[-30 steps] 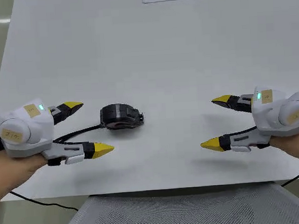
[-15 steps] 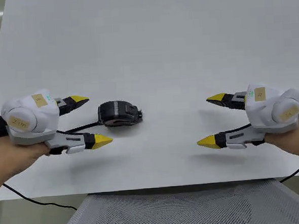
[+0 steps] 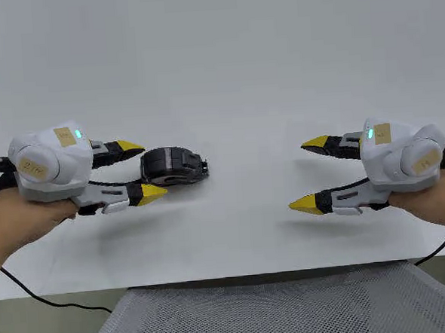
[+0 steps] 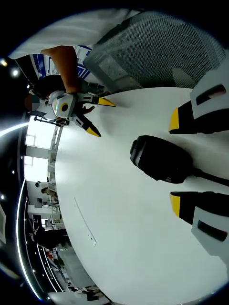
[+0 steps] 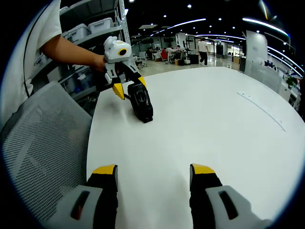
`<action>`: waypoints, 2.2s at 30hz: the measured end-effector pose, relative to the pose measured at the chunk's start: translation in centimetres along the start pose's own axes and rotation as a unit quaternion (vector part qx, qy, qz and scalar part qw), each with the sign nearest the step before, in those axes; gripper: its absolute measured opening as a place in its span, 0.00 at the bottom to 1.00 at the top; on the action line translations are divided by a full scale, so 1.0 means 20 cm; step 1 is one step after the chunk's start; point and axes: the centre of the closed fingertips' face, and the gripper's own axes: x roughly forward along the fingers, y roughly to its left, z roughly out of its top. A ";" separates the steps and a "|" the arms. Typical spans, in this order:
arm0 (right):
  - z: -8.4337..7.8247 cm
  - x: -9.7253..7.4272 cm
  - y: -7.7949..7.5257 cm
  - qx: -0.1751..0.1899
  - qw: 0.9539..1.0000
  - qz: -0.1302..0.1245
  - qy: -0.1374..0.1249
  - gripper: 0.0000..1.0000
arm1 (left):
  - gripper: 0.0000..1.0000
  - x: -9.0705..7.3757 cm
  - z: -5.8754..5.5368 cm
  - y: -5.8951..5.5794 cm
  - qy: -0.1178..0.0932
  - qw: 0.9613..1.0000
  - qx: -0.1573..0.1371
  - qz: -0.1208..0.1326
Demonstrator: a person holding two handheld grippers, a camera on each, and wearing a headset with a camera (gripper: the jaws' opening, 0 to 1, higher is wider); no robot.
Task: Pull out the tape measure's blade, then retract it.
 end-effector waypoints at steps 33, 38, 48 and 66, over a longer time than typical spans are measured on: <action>0.16 0.19 -0.01 -0.031 0.998 0.029 -0.043 0.51 | 0.31 0.05 0.01 -0.02 0.034 0.997 0.069 -0.030; 0.21 0.25 -0.02 -0.044 0.997 0.037 -0.050 0.50 | 0.31 0.05 0.01 -0.03 0.043 0.995 0.086 -0.036; 0.25 0.37 0.02 -0.058 0.995 0.060 -0.051 0.45 | 0.30 0.05 0.00 -0.02 0.054 0.992 0.107 -0.045; 0.32 0.56 0.04 -0.065 0.993 0.077 -0.066 0.34 | 0.28 0.05 0.00 -0.02 0.072 0.986 0.141 -0.057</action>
